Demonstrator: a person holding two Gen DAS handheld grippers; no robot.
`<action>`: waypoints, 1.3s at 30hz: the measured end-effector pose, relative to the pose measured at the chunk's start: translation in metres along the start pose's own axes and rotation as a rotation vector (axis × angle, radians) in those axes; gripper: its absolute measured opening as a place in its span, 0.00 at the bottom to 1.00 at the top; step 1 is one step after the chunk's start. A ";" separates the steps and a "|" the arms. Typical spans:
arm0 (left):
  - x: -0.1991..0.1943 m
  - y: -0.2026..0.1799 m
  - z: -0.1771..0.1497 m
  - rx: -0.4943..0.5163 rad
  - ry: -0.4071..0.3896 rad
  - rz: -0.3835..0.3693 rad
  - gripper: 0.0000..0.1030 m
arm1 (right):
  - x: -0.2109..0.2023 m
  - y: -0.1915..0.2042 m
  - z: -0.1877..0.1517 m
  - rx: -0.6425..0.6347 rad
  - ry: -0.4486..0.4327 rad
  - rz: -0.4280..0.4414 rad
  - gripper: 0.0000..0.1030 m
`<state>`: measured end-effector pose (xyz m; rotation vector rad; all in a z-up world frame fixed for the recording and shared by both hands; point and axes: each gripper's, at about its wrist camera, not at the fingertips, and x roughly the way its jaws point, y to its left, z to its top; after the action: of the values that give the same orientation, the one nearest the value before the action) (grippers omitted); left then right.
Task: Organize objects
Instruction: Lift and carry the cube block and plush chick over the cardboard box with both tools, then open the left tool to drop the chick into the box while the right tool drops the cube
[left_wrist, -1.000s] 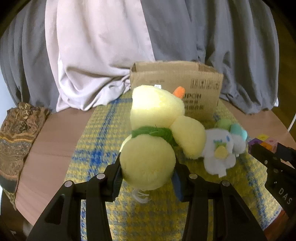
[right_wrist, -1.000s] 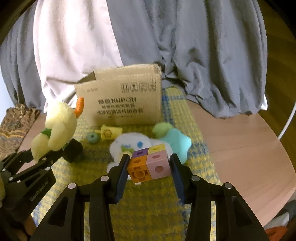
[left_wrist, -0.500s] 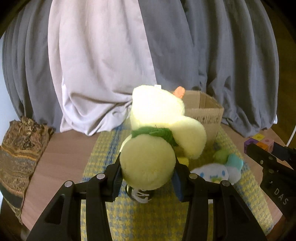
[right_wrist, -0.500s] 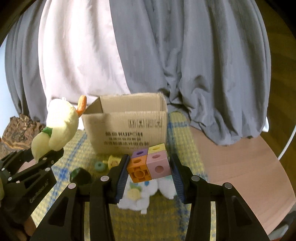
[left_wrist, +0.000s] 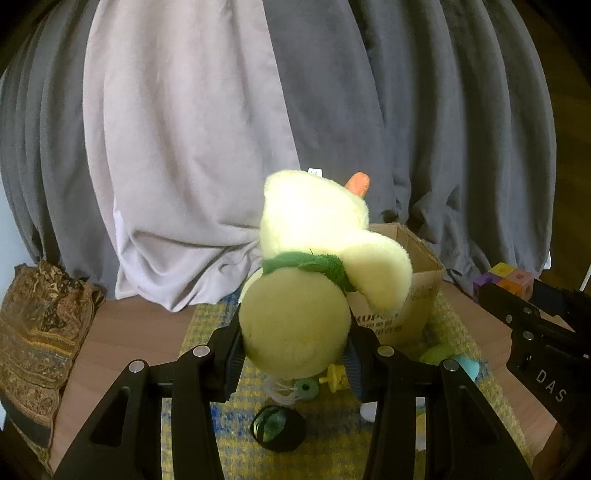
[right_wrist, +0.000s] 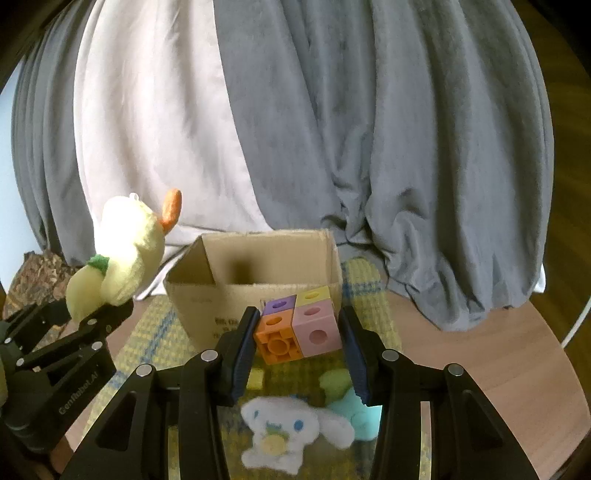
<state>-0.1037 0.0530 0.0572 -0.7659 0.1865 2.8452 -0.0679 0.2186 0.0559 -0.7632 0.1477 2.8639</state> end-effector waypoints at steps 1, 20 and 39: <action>0.002 0.000 0.003 0.001 -0.002 -0.002 0.44 | 0.001 0.000 0.003 -0.001 -0.004 -0.001 0.43; 0.061 0.007 0.051 -0.007 0.018 -0.022 0.44 | 0.053 0.008 0.067 -0.037 -0.045 -0.024 0.43; 0.115 0.003 0.070 -0.013 0.118 -0.087 0.45 | 0.123 0.003 0.088 -0.006 0.101 0.004 0.43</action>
<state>-0.2355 0.0789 0.0594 -0.9227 0.1472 2.7237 -0.2162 0.2449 0.0702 -0.9098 0.1540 2.8319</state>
